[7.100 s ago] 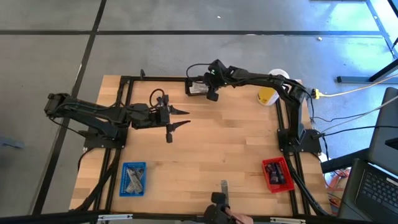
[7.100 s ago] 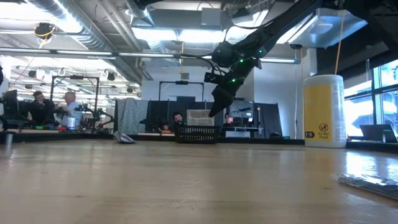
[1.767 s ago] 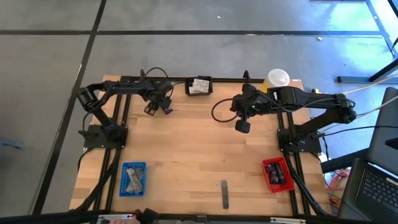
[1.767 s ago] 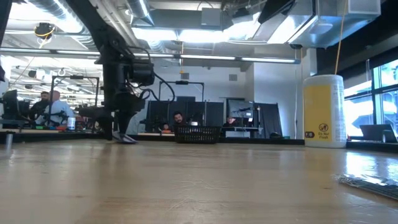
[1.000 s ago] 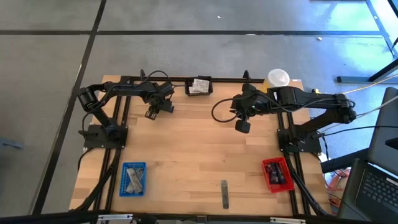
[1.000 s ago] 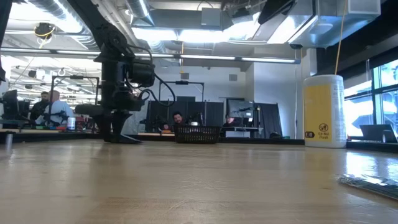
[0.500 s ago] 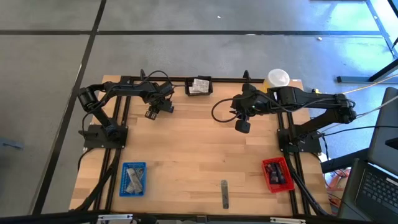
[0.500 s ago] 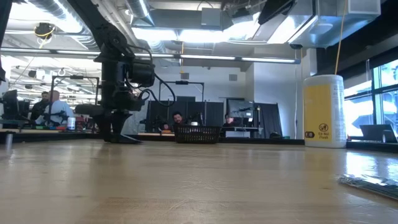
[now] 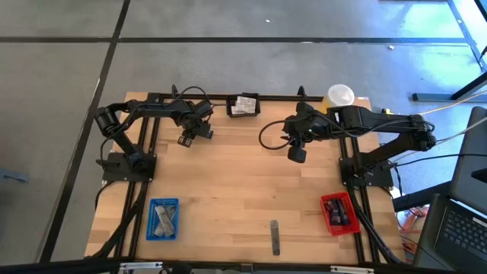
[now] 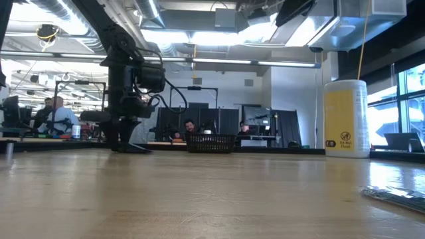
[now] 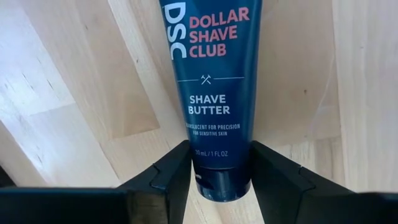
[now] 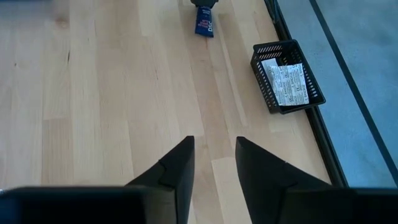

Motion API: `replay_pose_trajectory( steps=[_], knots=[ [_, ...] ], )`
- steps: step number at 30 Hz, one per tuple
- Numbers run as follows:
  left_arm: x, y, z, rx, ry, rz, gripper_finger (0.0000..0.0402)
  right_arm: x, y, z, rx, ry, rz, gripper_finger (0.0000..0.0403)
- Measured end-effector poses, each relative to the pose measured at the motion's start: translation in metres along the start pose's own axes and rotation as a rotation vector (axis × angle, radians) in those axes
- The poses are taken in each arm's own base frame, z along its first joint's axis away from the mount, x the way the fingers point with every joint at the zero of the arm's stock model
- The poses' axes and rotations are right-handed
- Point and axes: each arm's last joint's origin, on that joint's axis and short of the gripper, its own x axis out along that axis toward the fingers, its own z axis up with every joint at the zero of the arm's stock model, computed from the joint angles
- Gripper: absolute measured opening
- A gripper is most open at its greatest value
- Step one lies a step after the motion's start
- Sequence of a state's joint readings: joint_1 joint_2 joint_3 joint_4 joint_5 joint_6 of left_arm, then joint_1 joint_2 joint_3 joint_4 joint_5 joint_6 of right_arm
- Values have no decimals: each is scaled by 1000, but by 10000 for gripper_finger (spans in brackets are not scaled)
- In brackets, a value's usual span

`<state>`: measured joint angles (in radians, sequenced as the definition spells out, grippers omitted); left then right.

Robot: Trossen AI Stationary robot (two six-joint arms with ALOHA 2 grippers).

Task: Pick & Place Travel size toiletries
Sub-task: Put the blue shave butter into the red bin

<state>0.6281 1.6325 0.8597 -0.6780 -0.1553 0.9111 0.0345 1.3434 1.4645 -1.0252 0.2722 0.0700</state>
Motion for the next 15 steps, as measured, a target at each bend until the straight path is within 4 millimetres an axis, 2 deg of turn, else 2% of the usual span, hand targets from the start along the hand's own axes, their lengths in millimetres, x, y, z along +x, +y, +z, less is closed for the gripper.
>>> replay_pose_trajectory(
  steps=[15],
  knots=[
    [0,-1,0,-88,1,-13,148,0,0,0,0,0,0,143]
  ],
)
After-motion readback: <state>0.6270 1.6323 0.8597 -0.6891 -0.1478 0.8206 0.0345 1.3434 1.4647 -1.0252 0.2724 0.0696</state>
